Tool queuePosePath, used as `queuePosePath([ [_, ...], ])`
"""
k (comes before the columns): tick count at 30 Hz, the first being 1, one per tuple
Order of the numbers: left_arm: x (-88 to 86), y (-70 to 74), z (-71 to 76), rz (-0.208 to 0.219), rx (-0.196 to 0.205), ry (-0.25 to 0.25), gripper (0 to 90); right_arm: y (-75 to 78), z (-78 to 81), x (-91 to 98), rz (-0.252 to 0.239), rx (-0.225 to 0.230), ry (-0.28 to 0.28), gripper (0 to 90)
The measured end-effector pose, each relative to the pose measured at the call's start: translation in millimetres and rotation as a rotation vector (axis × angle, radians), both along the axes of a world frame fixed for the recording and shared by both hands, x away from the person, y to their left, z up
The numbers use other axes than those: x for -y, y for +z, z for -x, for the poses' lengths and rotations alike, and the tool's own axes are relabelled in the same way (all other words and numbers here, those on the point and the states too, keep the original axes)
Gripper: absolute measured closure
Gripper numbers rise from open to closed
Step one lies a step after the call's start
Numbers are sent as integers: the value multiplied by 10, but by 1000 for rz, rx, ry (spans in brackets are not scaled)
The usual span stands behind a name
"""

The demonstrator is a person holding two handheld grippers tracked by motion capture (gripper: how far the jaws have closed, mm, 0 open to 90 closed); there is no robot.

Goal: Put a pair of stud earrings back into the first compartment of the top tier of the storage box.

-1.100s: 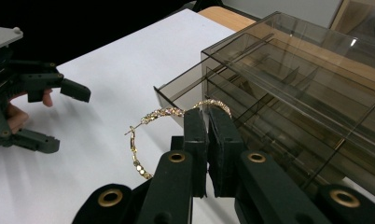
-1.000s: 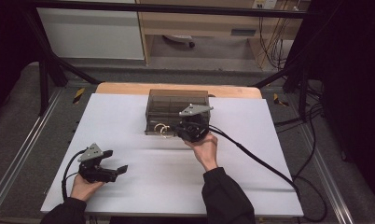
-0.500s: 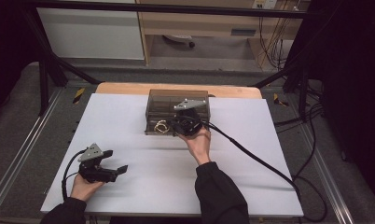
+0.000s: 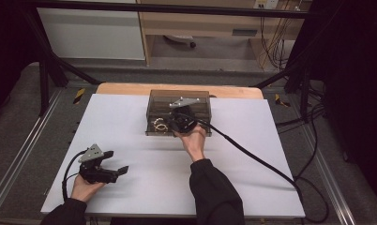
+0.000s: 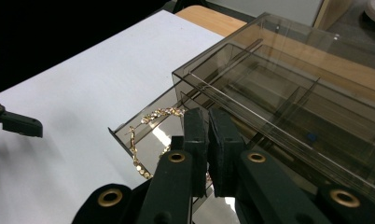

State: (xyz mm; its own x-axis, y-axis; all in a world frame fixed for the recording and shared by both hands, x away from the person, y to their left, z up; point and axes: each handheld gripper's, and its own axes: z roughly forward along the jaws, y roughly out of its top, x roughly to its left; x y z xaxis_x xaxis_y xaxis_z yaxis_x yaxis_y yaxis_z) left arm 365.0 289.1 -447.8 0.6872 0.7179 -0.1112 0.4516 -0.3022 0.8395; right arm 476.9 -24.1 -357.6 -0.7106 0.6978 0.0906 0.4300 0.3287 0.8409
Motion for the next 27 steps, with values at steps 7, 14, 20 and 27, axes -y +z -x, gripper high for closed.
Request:
queuePosePath([
  [7,0,-1,-1,-1,-2,-1,57,-107,-51,-43,16,-12,-8,867],
  [14,2,-1,0,-1,-1,-1,57,-174,-78,-70,20,-6,-17,866],
  [20,1,-2,-1,-1,-2,-2,57,-231,-88,-97,29,1,-15,855],
  [27,1,-1,0,-1,-1,-1,57,-144,-43,-65,5,33,-35,691],
])
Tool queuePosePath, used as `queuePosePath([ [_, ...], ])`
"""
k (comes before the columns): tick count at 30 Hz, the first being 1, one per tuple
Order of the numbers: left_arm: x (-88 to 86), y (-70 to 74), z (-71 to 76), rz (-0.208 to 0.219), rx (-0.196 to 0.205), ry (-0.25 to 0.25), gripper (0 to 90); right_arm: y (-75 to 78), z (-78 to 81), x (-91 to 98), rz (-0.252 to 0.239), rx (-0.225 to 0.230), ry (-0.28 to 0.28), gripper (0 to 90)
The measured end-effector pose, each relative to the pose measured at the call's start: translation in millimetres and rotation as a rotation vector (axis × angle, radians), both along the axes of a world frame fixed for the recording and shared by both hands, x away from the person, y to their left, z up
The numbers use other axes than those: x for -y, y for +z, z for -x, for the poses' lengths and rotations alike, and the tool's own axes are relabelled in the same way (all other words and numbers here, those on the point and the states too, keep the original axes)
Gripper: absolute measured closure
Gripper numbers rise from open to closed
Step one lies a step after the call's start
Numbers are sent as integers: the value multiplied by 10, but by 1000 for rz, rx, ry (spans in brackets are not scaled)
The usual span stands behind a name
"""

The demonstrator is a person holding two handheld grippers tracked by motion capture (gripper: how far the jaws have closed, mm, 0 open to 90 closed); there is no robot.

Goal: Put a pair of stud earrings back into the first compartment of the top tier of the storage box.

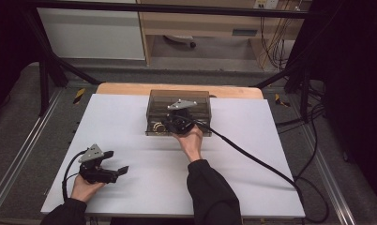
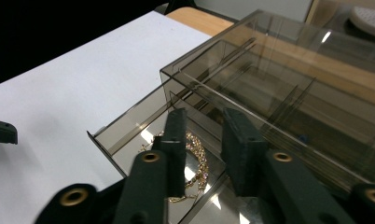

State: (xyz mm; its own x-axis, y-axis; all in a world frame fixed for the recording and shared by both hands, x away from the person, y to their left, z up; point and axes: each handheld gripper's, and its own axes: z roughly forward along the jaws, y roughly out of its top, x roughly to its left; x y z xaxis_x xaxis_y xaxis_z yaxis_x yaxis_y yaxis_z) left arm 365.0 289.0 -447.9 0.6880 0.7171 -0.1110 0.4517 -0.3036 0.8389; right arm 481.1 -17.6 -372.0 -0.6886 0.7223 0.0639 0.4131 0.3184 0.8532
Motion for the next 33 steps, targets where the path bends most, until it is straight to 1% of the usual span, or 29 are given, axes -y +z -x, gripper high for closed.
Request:
queuePosePath([
  [3,2,0,0,0,0,0,57,57,52,21,7,12,8,611],
  [5,2,0,0,0,-1,0,57,91,90,45,5,9,23,559],
  [7,2,0,0,0,0,0,57,124,131,80,-4,4,32,508],
  [8,1,0,0,0,-1,0,57,136,156,110,-24,-1,39,472],
  [11,1,-1,-1,-1,-2,0,57,160,205,180,-43,-1,44,389],
  [12,2,-1,-1,-1,-1,0,57,167,230,215,-52,0,45,333],
  [14,2,-2,-2,-2,-2,0,57,177,264,269,-45,0,41,256],
  [15,4,-3,-2,-3,-2,1,57,181,280,290,-43,-3,39,232],
  [16,4,-3,-2,-4,-2,0,57,185,310,339,-44,2,35,190],
  [18,4,-3,-3,-4,-3,0,57,195,345,398,-43,8,26,154],
  [21,4,-3,-2,-3,-3,1,57,206,406,507,-53,9,26,102],
  [24,5,-5,-4,-5,-4,1,57,209,466,619,-39,15,16,50],
  [28,6,-5,-3,-5,-4,2,57,211,532,782,-32,8,3,22],
  [31,7,-6,-4,-6,-5,3,57,205,567,900,-54,1,-10,21],
  [33,7,-6,-5,-6,-5,3,57,196,588,988,-57,3,-11,19],
])
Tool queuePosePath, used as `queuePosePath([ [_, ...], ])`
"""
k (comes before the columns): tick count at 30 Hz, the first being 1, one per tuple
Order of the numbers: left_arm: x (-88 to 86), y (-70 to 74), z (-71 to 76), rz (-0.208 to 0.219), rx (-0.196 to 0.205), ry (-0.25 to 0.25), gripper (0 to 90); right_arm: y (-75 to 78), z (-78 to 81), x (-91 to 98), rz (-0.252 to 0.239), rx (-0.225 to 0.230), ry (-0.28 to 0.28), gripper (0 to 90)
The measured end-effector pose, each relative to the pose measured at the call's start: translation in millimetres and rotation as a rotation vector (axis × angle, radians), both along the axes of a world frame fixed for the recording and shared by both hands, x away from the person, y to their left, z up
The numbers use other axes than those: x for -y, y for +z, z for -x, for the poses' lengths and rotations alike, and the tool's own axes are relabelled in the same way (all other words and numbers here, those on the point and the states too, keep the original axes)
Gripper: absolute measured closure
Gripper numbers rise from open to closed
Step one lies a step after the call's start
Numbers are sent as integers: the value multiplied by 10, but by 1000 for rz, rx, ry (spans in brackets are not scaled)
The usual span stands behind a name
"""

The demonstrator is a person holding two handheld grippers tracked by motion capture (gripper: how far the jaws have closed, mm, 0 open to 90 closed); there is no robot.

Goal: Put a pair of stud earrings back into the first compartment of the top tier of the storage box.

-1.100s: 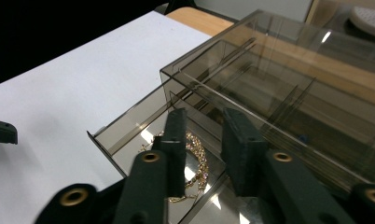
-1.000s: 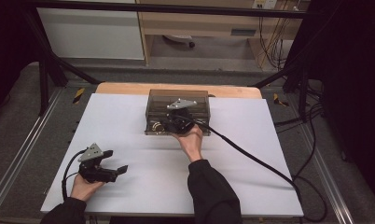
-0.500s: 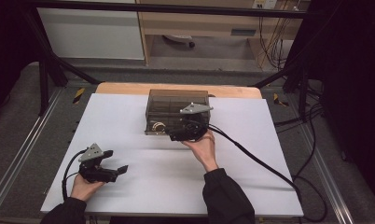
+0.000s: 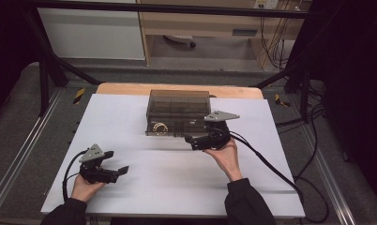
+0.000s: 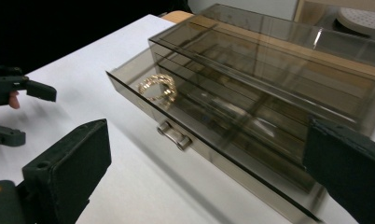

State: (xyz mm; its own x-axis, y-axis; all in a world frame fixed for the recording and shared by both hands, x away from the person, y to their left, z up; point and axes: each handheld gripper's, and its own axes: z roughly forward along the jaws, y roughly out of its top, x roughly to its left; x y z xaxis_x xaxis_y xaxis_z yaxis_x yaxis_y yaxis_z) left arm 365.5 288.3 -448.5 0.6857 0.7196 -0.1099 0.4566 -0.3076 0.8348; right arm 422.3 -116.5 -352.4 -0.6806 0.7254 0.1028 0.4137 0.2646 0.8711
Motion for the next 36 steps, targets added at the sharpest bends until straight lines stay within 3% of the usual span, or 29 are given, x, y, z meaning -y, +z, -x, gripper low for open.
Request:
queuePosePath([
  [19,5,0,1,-5,0,0,57,-329,284,734,-24,-16,-50,5],
  [36,11,-1,4,-6,0,0,57,-753,457,1123,-22,-60,-51,2],
])
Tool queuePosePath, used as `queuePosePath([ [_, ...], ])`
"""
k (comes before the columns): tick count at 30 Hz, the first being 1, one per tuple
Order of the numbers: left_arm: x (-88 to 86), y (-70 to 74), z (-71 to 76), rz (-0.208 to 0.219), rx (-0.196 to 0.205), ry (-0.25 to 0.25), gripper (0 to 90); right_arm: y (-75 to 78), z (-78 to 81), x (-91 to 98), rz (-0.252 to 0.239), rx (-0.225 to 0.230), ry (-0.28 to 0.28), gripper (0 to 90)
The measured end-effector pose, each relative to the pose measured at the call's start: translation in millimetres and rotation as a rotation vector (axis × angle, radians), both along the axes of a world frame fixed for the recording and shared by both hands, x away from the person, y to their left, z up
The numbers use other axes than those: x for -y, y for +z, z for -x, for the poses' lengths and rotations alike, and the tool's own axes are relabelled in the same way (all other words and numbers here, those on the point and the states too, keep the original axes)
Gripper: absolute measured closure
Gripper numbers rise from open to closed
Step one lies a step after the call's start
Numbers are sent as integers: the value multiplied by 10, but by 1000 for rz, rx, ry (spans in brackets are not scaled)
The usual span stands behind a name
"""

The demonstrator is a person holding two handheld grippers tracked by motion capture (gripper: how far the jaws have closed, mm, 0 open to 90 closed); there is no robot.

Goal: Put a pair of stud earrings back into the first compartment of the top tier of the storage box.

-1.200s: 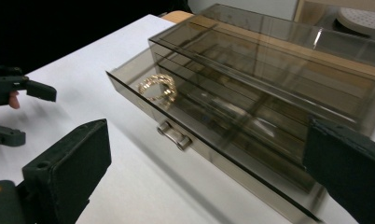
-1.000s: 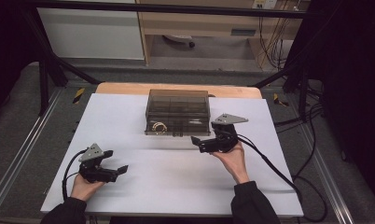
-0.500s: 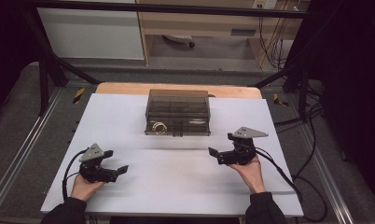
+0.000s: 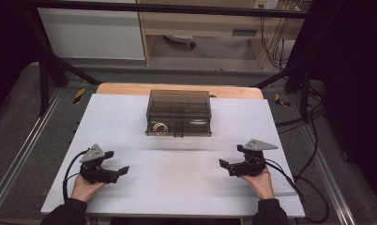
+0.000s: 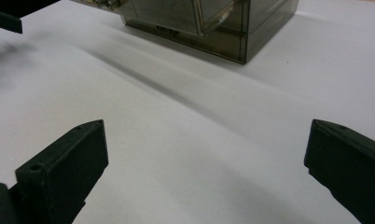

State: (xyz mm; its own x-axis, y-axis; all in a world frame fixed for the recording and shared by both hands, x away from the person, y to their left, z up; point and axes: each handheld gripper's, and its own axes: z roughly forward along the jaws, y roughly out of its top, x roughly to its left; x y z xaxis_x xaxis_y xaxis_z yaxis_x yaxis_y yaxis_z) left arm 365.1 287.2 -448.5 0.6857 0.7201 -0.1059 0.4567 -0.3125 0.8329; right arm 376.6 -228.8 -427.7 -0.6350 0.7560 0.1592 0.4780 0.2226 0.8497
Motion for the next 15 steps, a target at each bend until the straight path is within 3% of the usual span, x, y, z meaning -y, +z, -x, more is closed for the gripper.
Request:
queuePosePath([
  [15,4,0,2,-2,1,-1,57,-200,94,298,11,-32,-21,2],
])
